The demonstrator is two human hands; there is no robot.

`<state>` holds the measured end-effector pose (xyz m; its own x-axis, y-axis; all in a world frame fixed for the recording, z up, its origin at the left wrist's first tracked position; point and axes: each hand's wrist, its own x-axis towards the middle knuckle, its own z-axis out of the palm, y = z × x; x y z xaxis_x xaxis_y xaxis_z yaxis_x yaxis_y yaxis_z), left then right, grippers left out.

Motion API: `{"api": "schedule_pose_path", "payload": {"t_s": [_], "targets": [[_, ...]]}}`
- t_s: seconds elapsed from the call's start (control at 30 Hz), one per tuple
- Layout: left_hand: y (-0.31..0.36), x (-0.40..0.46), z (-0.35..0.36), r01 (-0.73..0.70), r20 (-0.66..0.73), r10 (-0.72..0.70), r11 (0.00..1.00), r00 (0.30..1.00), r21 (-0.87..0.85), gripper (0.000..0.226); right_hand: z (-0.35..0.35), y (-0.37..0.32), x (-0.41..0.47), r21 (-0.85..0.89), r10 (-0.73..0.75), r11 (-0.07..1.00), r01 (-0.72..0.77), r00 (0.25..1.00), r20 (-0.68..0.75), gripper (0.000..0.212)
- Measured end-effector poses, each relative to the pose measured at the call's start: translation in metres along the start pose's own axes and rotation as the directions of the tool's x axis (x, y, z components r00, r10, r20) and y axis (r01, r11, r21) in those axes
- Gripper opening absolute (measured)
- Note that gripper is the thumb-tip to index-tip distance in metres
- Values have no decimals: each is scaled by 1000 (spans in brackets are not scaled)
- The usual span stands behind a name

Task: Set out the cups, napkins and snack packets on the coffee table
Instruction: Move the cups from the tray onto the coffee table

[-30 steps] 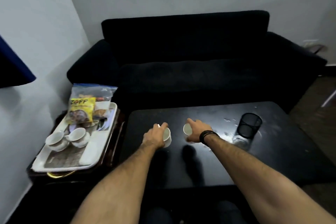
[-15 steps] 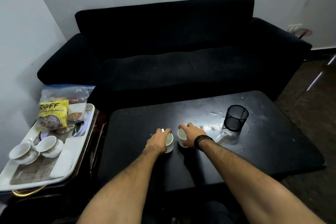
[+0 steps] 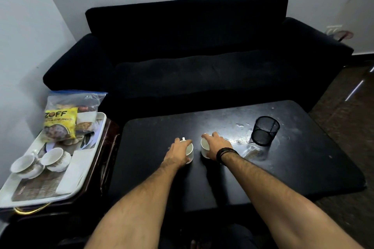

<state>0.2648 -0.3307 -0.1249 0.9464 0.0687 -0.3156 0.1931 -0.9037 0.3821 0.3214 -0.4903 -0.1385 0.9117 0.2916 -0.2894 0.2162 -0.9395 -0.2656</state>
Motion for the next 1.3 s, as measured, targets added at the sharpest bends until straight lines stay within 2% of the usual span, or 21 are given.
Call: {"api": "schedule_pose_path", "payload": {"t_s": [0.17, 0.53, 0.6, 0.7, 0.8, 1.07, 1.2, 1.3], "targets": [[3, 5, 5, 0, -34, -2, 999, 999, -47, 66, 1, 1, 2, -11, -2, 1000, 2, 1000, -3, 68], [1, 6, 9, -5, -19, 5, 1000, 1000, -5, 71, 2, 3, -4, -18, -12, 1000, 13, 1000, 7, 69], [2, 6, 9, -6, -16, 6, 1000, 1000, 6, 74, 2, 3, -4, -22, -6, 1000, 6, 1000, 20, 76], [3, 4, 8, 12, 18, -12, 999, 1000, 34, 101, 0, 3, -7, -85, -8, 996, 10, 1000, 23, 107], [-2, -2, 4, 32, 11, -32, 998, 999, 54, 123, -10, 2, -10, -146, -49, 988, 41, 997, -53, 113], [-47, -37, -54, 84, -128, -70, 990, 989, 112, 100, -48, -52, -20, -153, -143, 981, 120, 979, -145, 99], [-97, -75, -93, 172, -227, -142, 978, 963, 118, 86, -44, -125, -29, -132, -258, 962, 238, 951, -169, 93], [-143, -108, -117, 236, -296, -208, 970, 932, 61, 76, -32, -186, -36, -114, -346, 937, 331, 926, -152, 85]]}}
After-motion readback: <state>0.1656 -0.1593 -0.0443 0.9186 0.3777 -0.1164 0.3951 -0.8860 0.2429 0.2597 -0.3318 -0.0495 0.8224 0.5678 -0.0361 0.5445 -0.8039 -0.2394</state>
